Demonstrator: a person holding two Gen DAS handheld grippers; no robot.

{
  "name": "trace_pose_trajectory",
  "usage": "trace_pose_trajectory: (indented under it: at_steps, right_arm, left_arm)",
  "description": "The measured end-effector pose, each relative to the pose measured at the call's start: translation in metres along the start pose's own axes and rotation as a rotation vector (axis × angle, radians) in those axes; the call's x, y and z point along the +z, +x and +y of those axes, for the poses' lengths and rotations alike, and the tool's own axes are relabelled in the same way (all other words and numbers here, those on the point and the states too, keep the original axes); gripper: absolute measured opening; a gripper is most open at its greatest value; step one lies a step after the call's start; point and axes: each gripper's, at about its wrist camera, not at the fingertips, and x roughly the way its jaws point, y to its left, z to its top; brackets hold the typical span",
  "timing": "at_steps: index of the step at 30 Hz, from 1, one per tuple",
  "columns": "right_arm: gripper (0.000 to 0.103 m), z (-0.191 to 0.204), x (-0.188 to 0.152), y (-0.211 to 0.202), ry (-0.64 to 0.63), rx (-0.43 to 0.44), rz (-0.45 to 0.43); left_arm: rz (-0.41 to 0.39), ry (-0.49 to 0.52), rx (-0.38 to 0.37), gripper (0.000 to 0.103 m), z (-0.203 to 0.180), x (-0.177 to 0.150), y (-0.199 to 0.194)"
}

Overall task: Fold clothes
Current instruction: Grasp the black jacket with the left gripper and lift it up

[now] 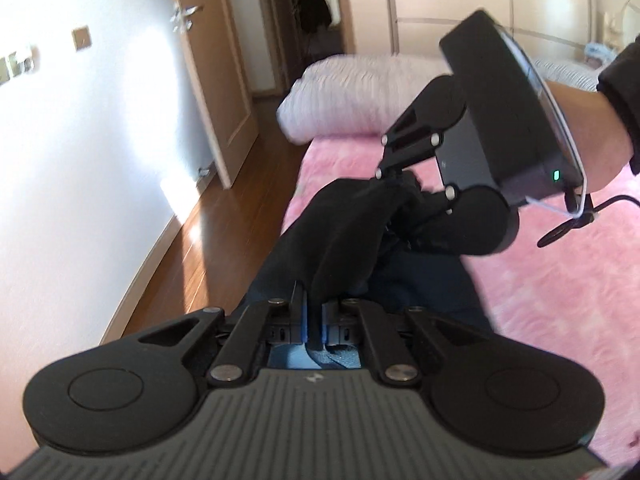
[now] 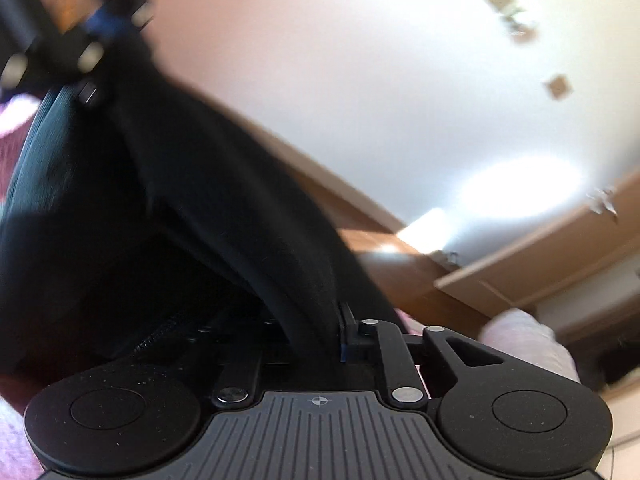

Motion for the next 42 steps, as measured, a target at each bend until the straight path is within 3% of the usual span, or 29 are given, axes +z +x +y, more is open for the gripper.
trace_pose_trajectory:
  at_steps: [4, 10, 18, 20, 24, 26, 29, 33, 35, 37, 40, 42]
  right_arm:
    - [0.012, -0.02, -0.021, -0.085, 0.092, -0.108, -0.009]
    - [0.011, -0.024, -0.087, -0.245, 0.281, -0.279, 0.04]
    - [0.01, 0.049, -0.206, -0.469, 0.585, -0.508, 0.117]
    - [0.01, 0.072, -0.234, -0.523, 0.636, -0.558, 0.146]
    - [0.01, 0.11, -0.271, -0.649, 0.676, -0.678, 0.237]
    - [0.011, 0.135, -0.27, -0.71, 0.672, -0.748, 0.291]
    - [0.011, 0.165, -0.258, -0.766, 0.633, -0.861, 0.367]
    - [0.011, 0.16, -0.249, -0.824, 0.517, -1.013, 0.418]
    - [0.011, 0.15, -0.254, -0.842, 0.458, -1.058, 0.41]
    - [0.011, 0.136, -0.249, -0.856, 0.394, -1.073, 0.379]
    - [0.011, 0.116, -0.255, -0.841, 0.334, -1.007, 0.311]
    - [0.011, 0.1, -0.27, -0.803, 0.329, -0.916, 0.277]
  left_arm:
    - [-0.076, 0.073, -0.098, 0.004, -0.047, 0.024, -0.039]
    - [-0.184, 0.198, -0.283, 0.003, -0.161, 0.06, -0.107]
    - [-0.257, 0.379, -0.481, 0.003, -0.355, 0.067, -0.205]
    - [-0.272, 0.383, -0.552, 0.003, -0.402, 0.066, -0.23]
    - [-0.319, 0.385, -0.779, 0.003, -0.488, 0.074, -0.273]
    - [-0.352, 0.383, -0.922, 0.003, -0.527, 0.082, -0.295]
    - [-0.416, 0.358, -1.137, 0.003, -0.569, 0.106, -0.325]
    - [-0.558, 0.324, -1.307, 0.003, -0.596, 0.143, -0.35]
    - [-0.614, 0.279, -1.337, 0.003, -0.597, 0.162, -0.355]
    - [-0.63, 0.221, -1.321, 0.003, -0.593, 0.174, -0.353]
    - [-0.612, 0.145, -1.249, 0.003, -0.578, 0.185, -0.336]
    - [-0.543, 0.103, -1.147, 0.003, -0.555, 0.186, -0.292]
